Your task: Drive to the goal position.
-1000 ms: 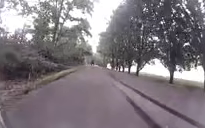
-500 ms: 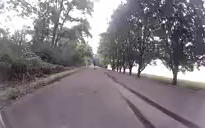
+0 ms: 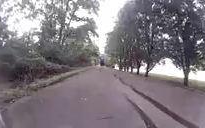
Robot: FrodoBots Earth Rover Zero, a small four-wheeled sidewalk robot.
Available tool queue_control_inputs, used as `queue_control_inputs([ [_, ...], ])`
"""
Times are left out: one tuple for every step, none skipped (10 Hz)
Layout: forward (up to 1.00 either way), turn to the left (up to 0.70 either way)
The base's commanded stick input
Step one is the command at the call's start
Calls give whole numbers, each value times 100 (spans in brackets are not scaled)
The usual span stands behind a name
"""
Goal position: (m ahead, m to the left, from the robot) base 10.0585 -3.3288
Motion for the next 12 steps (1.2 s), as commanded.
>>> queue_control_inputs([
  [70, 35],
  [70, 30],
  [70, 3],
  [70, 3],
  [70, 2],
  [70, 2],
  [70, 2],
  [70, 1],
  [70, 0],
  [70, 0],
  [70, 0],
  [70, 0],
])
